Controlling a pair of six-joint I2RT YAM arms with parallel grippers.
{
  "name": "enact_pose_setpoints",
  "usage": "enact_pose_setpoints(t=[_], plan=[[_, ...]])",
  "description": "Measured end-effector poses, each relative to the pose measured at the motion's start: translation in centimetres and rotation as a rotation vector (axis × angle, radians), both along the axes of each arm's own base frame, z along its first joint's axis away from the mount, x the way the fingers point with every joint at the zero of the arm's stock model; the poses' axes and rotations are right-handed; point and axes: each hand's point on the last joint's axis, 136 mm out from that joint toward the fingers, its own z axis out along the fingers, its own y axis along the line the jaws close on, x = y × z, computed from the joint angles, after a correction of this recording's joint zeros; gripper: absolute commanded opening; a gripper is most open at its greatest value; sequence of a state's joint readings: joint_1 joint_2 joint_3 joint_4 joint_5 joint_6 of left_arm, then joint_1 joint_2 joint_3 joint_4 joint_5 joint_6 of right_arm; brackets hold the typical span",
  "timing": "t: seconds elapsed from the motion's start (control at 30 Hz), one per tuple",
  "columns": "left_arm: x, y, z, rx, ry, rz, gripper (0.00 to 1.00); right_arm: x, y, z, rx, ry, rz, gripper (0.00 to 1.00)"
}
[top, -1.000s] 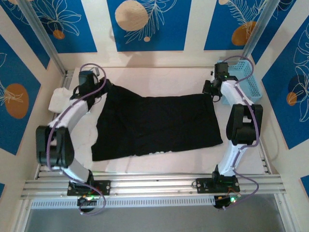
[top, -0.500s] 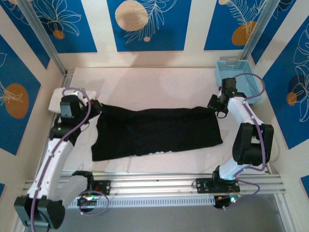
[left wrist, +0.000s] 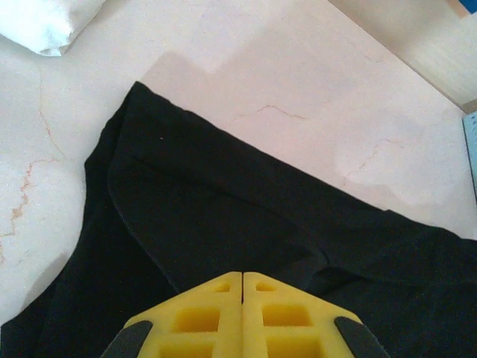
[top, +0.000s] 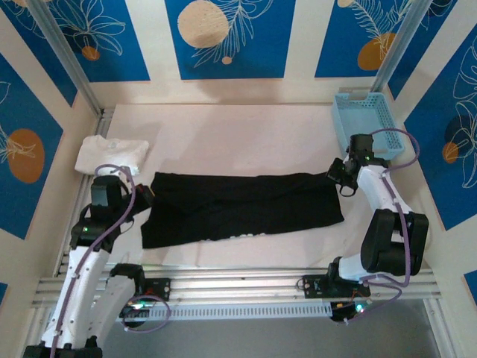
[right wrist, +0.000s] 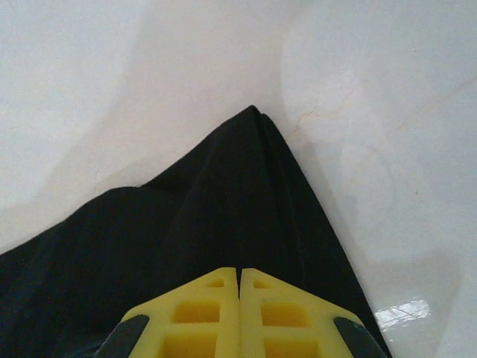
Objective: Fold the inside-out t-shirt
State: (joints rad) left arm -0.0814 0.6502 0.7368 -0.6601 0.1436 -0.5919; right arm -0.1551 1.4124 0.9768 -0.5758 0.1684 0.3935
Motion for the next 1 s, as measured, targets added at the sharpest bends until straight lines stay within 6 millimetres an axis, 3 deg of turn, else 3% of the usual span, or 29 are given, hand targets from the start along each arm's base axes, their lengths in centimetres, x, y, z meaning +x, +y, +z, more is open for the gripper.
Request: enact_pose_setpoints(t=[0.2,0.27,0.37,0.47,0.57,0.63,0.7,0.83,1.0], plan=[[-0.5,0.0,-1.8,0.004,0.042,0.0,0.0,-0.6,-0.1,-0.8,0.003,0.01,-0.012,0.02],[-0.8,0.1,-3.5,0.007,0.084,0.0,0.0,-1.1,0.0,-1.8,0.01,0.03,-0.022,0.14],[-1.1,0.1,-5.4,0.011,0.138,0.0,0.0,-2.4,0.1,-3.4,0.015,0.07,-0.039,0.39],[-1.1,0.1,-6.3,0.014,0.169,0.0,0.0,-2.8,1.5,-2.9,-0.026,0.026,0.026,0.54],[-0.7,0.0,-6.1,0.012,0.152,0.0,0.0,-1.9,7.2,0.3,-0.077,-0.134,0.251,0.66],[-0.4,0.0,-6.0,0.012,0.145,0.0,0.0,-1.3,13.3,2.6,-0.108,-0.267,0.469,0.71],[-0.2,0.0,-6.1,0.011,0.146,0.0,0.0,-1.8,19.0,3.3,-0.107,-0.344,0.651,0.77],[0.1,-0.2,-6.2,0.005,0.149,-0.007,0.0,-4.7,29.8,1.9,-0.104,-0.427,0.976,0.87],[0.3,-0.3,-6.0,-0.001,0.137,-0.012,0.0,-8.0,41.1,-1.1,-0.158,-0.523,1.264,0.9]])
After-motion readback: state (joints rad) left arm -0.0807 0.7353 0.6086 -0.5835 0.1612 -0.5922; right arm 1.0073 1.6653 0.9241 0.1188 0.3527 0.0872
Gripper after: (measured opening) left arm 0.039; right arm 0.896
